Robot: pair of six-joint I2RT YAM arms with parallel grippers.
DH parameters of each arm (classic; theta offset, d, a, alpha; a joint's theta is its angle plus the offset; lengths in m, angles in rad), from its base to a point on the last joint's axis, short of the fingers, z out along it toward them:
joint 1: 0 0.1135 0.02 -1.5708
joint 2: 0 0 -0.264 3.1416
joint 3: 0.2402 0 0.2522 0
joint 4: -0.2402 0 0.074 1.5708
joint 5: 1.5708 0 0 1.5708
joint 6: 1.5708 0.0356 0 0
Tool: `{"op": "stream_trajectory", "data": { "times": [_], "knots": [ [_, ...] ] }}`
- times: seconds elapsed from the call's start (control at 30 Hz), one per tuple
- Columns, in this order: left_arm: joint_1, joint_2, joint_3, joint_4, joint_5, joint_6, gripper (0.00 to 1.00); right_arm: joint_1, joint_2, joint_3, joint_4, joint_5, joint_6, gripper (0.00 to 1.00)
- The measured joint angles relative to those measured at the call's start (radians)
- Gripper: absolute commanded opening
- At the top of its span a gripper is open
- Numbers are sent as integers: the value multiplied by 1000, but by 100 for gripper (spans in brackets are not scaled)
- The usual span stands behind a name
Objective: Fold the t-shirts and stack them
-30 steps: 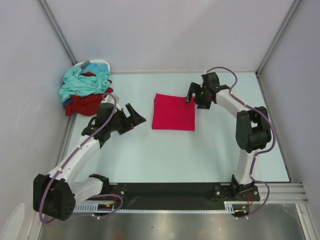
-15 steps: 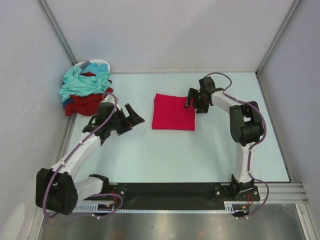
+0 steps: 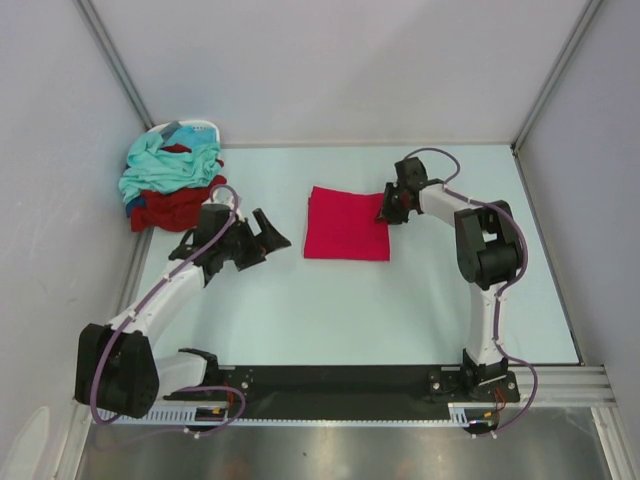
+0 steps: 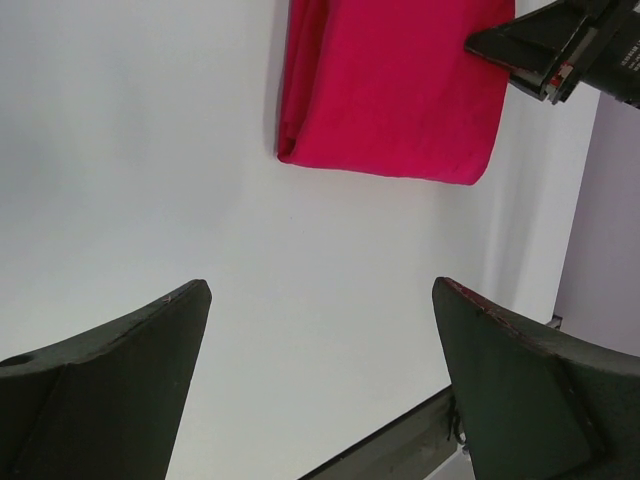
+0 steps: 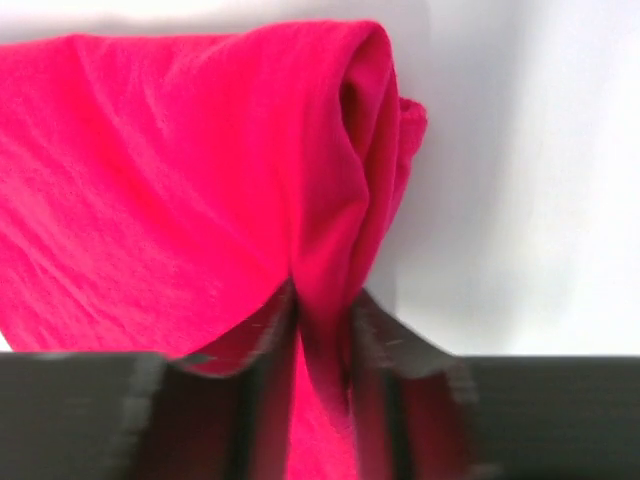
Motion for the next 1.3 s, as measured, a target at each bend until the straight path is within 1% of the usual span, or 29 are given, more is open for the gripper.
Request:
{"op": "stream_trajectory", "data": {
  "times": [0.07,0.1,0.13,0.33,0.53,0.67,0.8,0.97,1.07,1.2,1.3],
  "knots": [
    [3,0,0,4,3,6,100,0,2,-2,3,2,2,5],
    [6,0,0,6,6,8,100,-2,2,-2,5,3,2,1],
    [10,0,0,8,13,13,99,-6,2,-1,4,5,3,0],
    [39,27,14,3,31,52,99,-39,18,42,-33,10,-42,0],
    [49,111,101,-21,37,122,100,-134,46,117,-80,32,-122,0],
    [50,132,149,-35,34,158,99,-190,55,147,-103,50,-164,0],
    [50,133,201,-45,5,191,99,-204,77,196,-134,66,-212,0],
    [51,133,267,-56,-47,220,100,-200,162,325,-193,68,-264,0],
    [52,136,313,-74,-97,241,100,-207,214,395,-223,59,-265,0],
    [54,156,374,-84,-148,263,99,-253,298,528,-267,-21,-239,0],
    [55,175,400,-89,-177,275,99,-309,376,650,-280,-77,-232,0]
  ]
}}
